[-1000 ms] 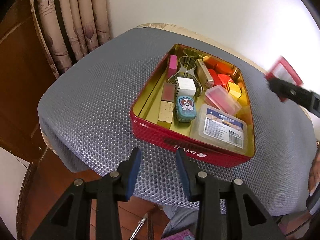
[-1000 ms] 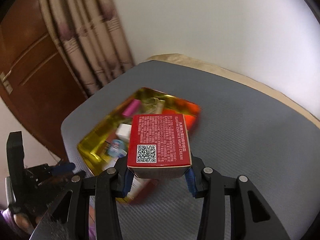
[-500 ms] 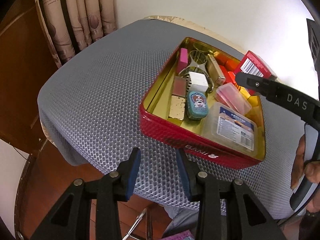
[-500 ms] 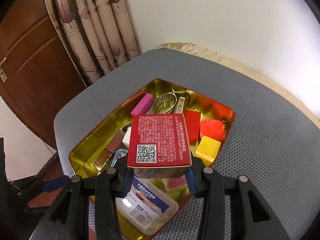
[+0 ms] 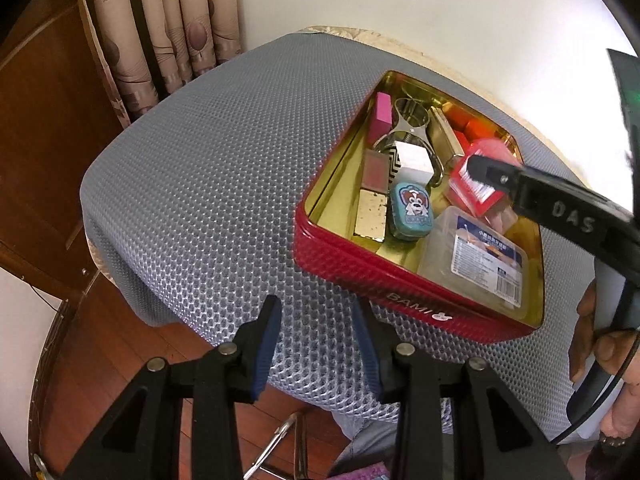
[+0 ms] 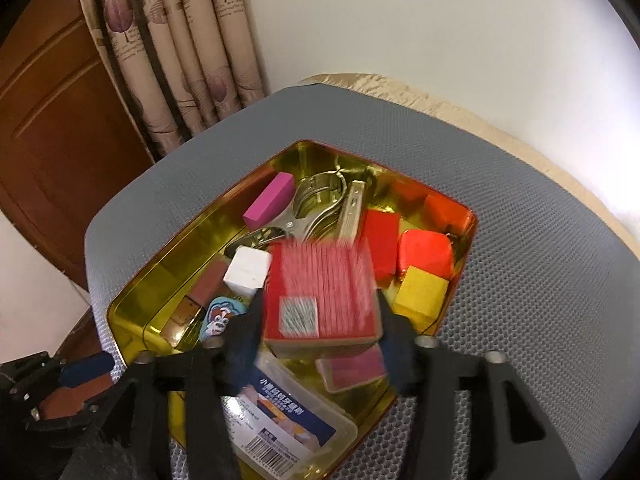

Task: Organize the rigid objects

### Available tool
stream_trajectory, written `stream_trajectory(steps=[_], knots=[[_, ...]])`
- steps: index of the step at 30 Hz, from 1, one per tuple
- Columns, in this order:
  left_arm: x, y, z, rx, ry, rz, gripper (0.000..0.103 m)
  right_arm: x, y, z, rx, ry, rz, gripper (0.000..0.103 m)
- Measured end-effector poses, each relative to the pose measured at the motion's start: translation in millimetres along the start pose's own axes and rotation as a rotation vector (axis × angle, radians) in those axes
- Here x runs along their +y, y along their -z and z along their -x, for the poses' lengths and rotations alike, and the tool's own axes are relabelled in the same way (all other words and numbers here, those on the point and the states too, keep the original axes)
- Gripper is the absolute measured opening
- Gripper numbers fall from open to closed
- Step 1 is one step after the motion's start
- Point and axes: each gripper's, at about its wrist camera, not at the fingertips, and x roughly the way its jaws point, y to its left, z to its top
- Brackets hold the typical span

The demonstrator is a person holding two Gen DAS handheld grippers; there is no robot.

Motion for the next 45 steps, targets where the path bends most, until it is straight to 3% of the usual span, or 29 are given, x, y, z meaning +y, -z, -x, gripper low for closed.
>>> stream_trajectory(steps=[4,7,11,14,17,23,25,29,35,39,45], knots=[[0.4,-0.5,2.8,-0.012,-0.004,0.003,0.037,0.9,-4.7,23.7,-0.093,-0.015,-0.004,0.07],[-2.0,0.4,9.3,-0.04,-0.008,-0.01,0.038,2.6,-3.0,49.5,-0.163,-0.074,-0.018,0.07],[-8.8,3.7,22.7,-0.095,-0.024,-0.039,0.038,5.7,18.2,88.0,-0.242,-0.103,-0.035,0.072],[-15.7,6.8,30.2,-0.116,-0.022,-0.067,0.038,3.1,46.1,114.0,-0.285,-0.077,-0.056,0.073],[-18.0,9.9,35.0,-0.118,0.022,-0.069,0.038,-3.3,69.4,130.4,-0.295,-0.061,-0.084,0.075],[-25.7,19.2,60.6,-0.239,0.026,-0.101,0.038,-12.1,105.4,145.5,-0.265,-0.05,-0.113,0.076],[-30.7,21.3,64.1,-0.243,0.045,-0.121,0.038,-13.7,111.3,149.6,-0.268,-0.048,-0.12,0.076],[-43.7,27.1,71.0,-0.268,0.01,-0.186,0.04,-17.0,120.9,159.6,-0.275,-0.052,-0.127,0.076],[-43.1,30.8,83.4,-0.316,0.033,-0.197,0.041,-16.3,127.8,167.0,-0.277,-0.05,-0.117,0.076],[-43.5,31.2,86.3,-0.309,0.045,-0.206,0.056,-14.6,133.7,167.4,-0.265,-0.047,-0.114,0.076],[-43.9,33.4,89.8,-0.321,0.049,-0.212,0.063,-12.8,139.0,171.7,-0.262,-0.05,-0.115,0.076]])
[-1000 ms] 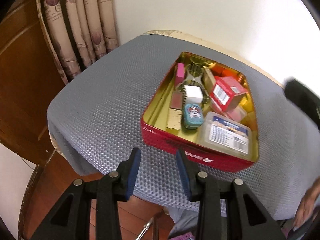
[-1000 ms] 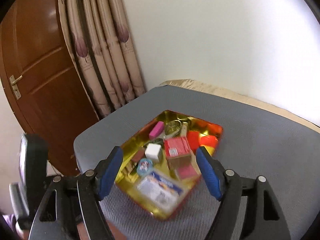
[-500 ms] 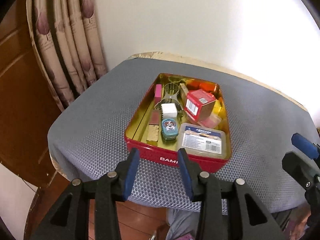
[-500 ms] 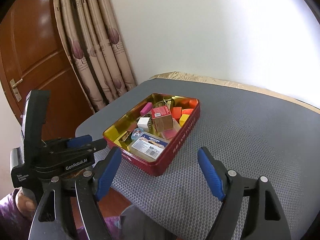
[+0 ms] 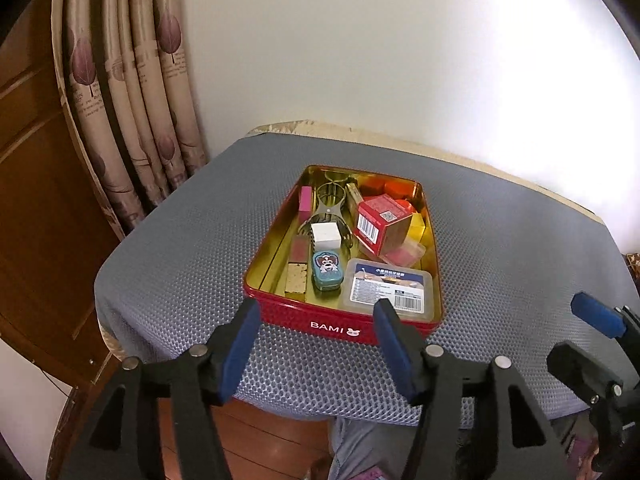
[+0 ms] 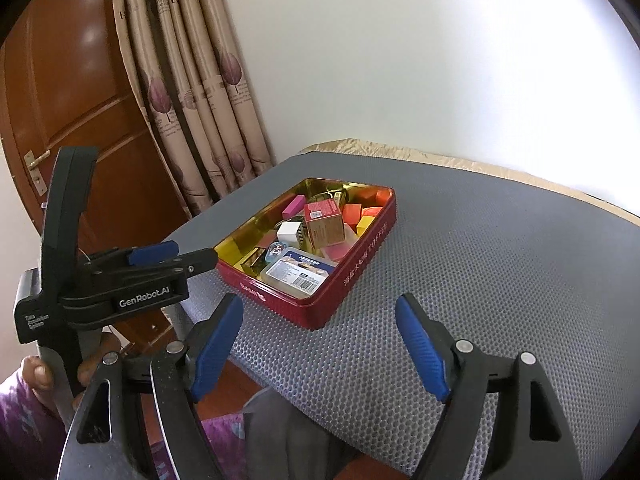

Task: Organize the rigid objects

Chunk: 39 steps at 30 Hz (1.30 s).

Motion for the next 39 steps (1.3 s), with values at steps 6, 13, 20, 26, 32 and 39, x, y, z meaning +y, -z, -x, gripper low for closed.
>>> stream_trajectory(steps=[6,13,20,26,32,39], knots=[[-1.9,1.0,0.0,-0.002,-0.026,-0.01,0.085,4.9,1.4,-0.5,0.012,-0.001,0.013,0.076],[-6.0,4.6,-8.9,0.05,-0.052,-0.046,0.086,7.8,3.0,-4.3,0.028,-0.006,0.013,0.076],[-0.7,6.9,-13.4,0.053,-0.014,-0.011,0.086,8.6,5.5,-7.2,0.044,-0.01,0.01,0.076],[0.5,6.4,-8.6,0.012,-0.007,0.007,0.086,8.5,7.7,-6.8,0.046,-0.01,0.011,0.076],[-3.2,6.8,-0.8,-0.033,-0.009,-0.007,0.086,8.1,8.9,-6.8,0.045,-0.009,0.002,0.076],[-3.3,5.0,3.7,-0.042,0.001,-0.005,0.086,9.2,8.7,-6.0,0.039,0.001,-0.003,0.076]])
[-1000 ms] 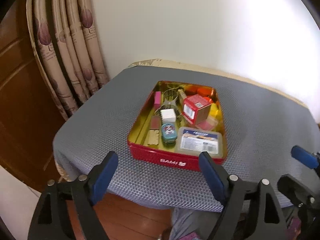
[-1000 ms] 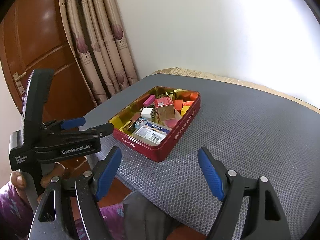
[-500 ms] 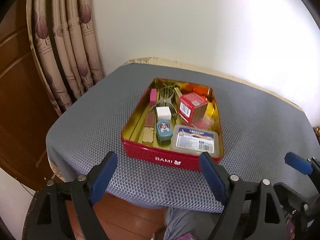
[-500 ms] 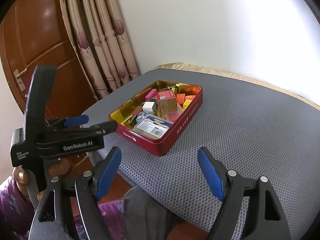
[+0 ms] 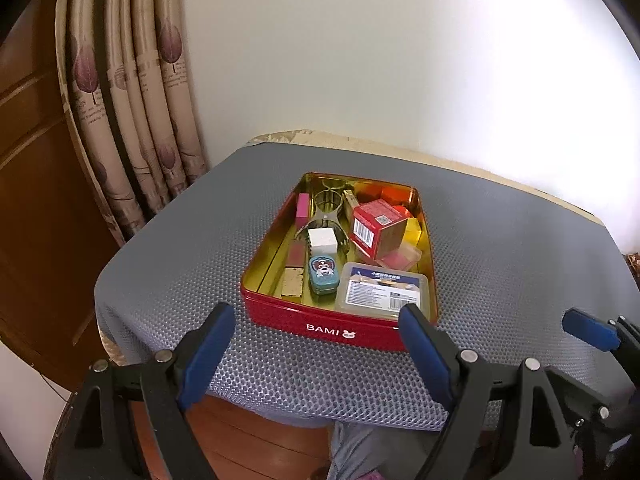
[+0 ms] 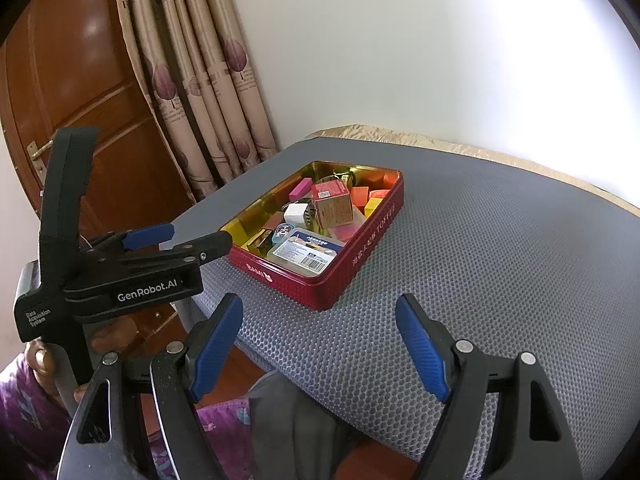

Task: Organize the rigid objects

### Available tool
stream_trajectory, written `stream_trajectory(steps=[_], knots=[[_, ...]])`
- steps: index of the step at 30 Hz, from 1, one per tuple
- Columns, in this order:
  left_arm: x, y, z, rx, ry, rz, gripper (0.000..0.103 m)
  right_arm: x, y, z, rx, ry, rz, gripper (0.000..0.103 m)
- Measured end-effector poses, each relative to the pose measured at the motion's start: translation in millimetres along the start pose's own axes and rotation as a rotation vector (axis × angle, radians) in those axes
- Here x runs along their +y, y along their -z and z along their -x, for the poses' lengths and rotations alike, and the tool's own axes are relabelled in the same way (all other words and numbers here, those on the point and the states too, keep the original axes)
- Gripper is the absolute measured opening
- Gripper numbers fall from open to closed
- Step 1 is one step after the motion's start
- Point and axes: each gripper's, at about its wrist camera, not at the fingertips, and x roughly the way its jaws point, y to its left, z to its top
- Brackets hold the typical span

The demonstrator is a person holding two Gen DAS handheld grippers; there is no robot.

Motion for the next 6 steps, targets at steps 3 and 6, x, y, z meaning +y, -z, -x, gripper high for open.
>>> stream_trajectory(steps=[3,6], knots=[[2.8,-1.8,-1.4,0.022,0.009,0.017,0.086,-0.7,-0.4,1.0,-0.009,0.008,-0.008,0.077],[4.5,-2.0,-4.1,0.04,0.007,0.024,0.086,-2.1,-0.9,2.3,-0.015,0.01,-0.02,0.079]])
